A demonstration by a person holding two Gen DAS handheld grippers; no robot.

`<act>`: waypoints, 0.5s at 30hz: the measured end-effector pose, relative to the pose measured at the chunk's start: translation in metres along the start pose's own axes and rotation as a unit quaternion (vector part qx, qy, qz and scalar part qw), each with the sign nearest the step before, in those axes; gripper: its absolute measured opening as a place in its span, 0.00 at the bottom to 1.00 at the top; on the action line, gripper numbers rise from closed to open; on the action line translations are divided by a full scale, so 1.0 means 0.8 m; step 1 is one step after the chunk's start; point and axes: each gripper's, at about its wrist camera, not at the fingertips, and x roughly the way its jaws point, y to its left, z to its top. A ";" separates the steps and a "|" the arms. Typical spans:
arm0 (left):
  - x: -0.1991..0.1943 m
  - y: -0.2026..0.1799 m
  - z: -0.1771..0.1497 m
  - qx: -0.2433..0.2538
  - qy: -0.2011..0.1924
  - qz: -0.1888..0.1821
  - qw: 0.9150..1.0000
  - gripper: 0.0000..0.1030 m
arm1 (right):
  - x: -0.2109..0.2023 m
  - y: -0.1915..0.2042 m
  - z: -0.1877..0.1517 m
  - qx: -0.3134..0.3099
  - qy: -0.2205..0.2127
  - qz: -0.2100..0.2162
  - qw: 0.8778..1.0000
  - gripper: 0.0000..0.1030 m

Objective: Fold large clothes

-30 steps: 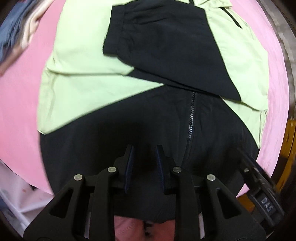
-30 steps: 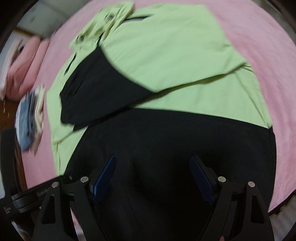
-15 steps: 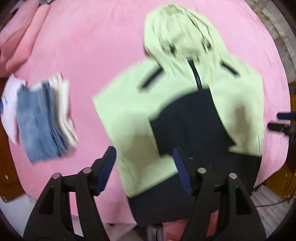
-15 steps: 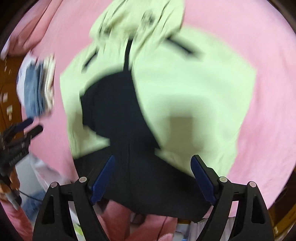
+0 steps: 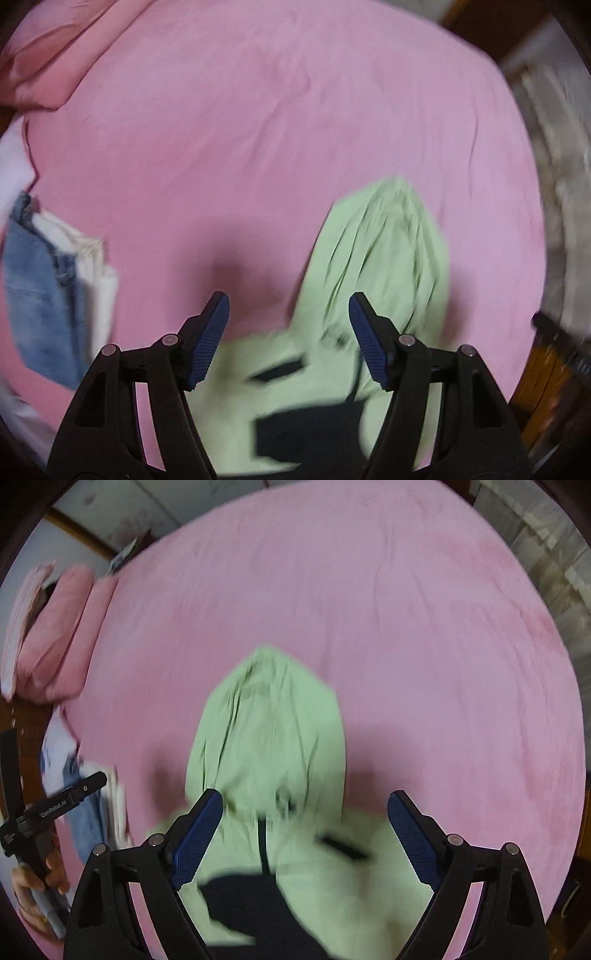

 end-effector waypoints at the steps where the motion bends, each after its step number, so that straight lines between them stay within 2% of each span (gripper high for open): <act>1: 0.001 -0.005 0.013 -0.005 -0.015 0.001 1.000 0.63 | -0.001 -0.002 0.017 0.008 -0.012 0.004 1.000 0.89; 4: 0.005 -0.026 0.050 -0.002 -0.079 0.008 0.997 0.63 | 0.008 -0.022 0.065 0.058 -0.036 0.063 0.996 0.89; 6: 0.016 -0.040 0.063 0.019 -0.101 0.005 0.995 0.69 | 0.019 -0.039 0.082 0.084 -0.040 0.090 0.992 0.89; 9: 0.064 -0.058 0.063 0.062 -0.080 0.025 0.995 0.72 | 0.055 -0.068 0.092 0.134 -0.054 0.120 0.982 0.89; 12: 0.125 -0.066 0.053 0.101 -0.039 0.041 0.993 0.72 | 0.108 -0.098 0.077 0.198 -0.014 0.152 0.968 0.89; 14: 0.157 -0.058 0.044 0.097 -0.020 0.010 0.995 0.72 | 0.140 -0.111 0.067 0.218 0.017 0.171 0.961 0.88; 15: 0.175 -0.051 0.042 0.083 -0.005 -0.017 0.996 0.72 | 0.155 -0.118 0.063 0.226 0.029 0.178 0.957 0.83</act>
